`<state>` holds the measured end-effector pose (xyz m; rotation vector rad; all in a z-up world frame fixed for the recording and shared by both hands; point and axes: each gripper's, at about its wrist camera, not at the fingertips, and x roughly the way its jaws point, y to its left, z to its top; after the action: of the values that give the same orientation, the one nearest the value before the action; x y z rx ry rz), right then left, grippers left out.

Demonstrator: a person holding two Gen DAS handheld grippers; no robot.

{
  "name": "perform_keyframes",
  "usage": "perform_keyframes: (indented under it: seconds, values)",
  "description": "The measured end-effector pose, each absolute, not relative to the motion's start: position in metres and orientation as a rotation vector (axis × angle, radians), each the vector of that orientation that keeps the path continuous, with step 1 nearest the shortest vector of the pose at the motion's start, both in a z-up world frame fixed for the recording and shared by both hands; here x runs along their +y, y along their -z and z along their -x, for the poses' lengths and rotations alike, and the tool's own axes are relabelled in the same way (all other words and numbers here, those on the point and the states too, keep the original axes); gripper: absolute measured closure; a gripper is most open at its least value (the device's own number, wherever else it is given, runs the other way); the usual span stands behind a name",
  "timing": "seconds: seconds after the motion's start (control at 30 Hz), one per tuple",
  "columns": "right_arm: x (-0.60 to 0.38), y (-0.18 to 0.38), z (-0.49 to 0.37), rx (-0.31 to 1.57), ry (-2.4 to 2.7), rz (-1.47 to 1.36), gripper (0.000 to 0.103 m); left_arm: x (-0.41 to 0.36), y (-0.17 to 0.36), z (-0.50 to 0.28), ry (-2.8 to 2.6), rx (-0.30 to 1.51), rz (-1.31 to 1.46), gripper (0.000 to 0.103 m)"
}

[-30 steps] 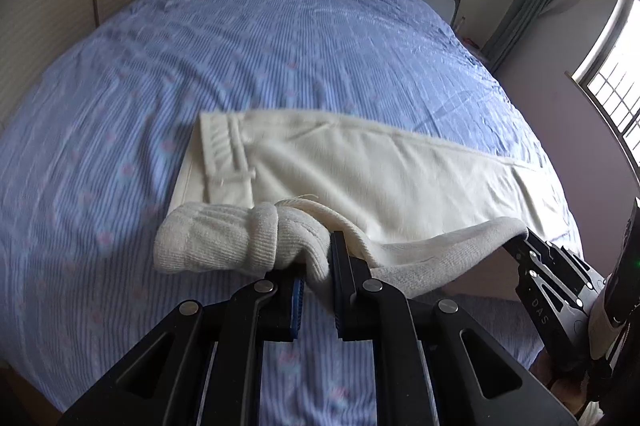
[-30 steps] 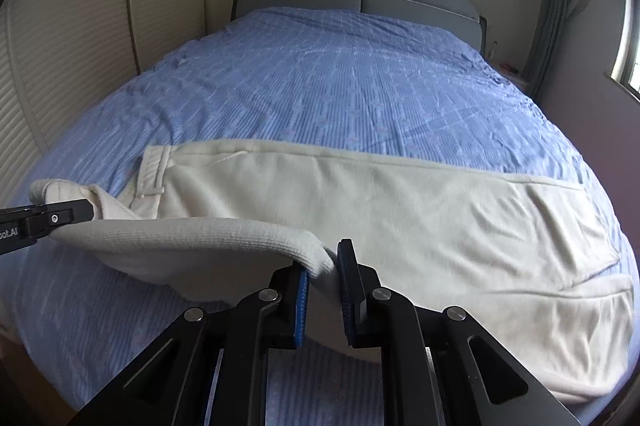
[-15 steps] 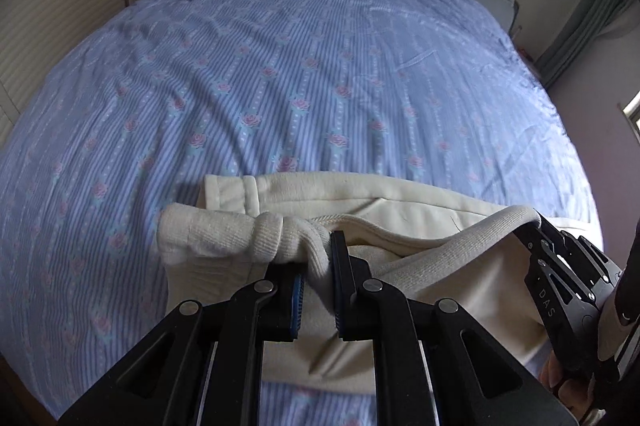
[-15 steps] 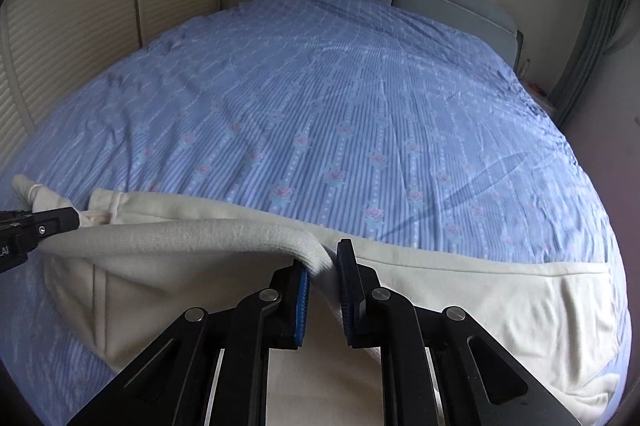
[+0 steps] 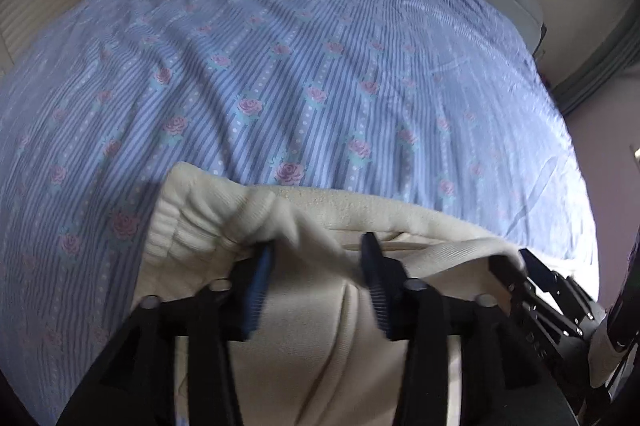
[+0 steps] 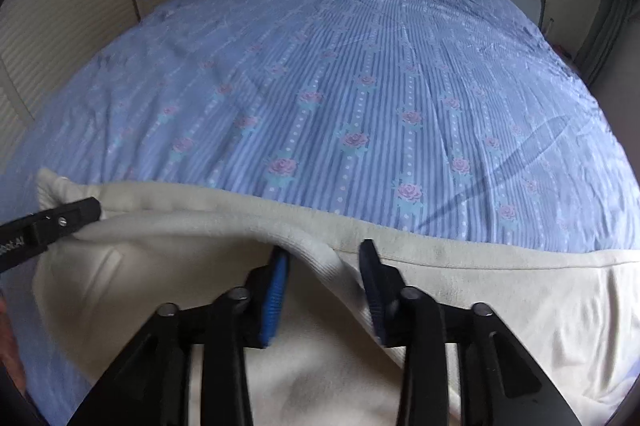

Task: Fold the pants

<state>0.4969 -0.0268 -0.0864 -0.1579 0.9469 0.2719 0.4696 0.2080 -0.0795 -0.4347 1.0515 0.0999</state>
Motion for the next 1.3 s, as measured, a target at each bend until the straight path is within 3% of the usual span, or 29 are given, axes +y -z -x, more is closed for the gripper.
perform_keyframes:
  seconds: [0.03,0.1,0.43,0.7,0.87,1.13,1.3]
  values:
    - [-0.029,0.079,-0.494,0.932,-0.293,0.131,0.041,0.206,0.074,-0.466,-0.095,1.037,0.431,0.04]
    - [-0.032,0.063,-0.485,0.884,-0.294,0.122,0.04,0.199,0.062,-0.46,-0.162,1.007,0.345,0.019]
    - [-0.101,0.005,-0.393,0.781,-0.34,0.276,0.04,0.132,0.009,-0.384,-0.045,0.882,0.106,0.017]
    - [-0.222,-0.01,-0.316,0.81,-0.259,0.341,0.039,0.01,-0.003,-0.349,0.28,0.885,-0.008,0.017]
    - [-0.292,0.006,-0.281,0.81,-0.127,0.451,0.04,-0.077,0.013,-0.338,0.462,0.853,-0.182,0.017]
    - [-0.392,0.062,-0.249,1.008,-0.076,0.384,0.04,-0.208,0.057,-0.303,0.816,0.879,-0.413,0.017]
    - [-0.429,0.101,-0.227,1.112,-0.047,0.343,0.04,-0.261,0.079,-0.286,0.886,0.76,-0.626,0.017]
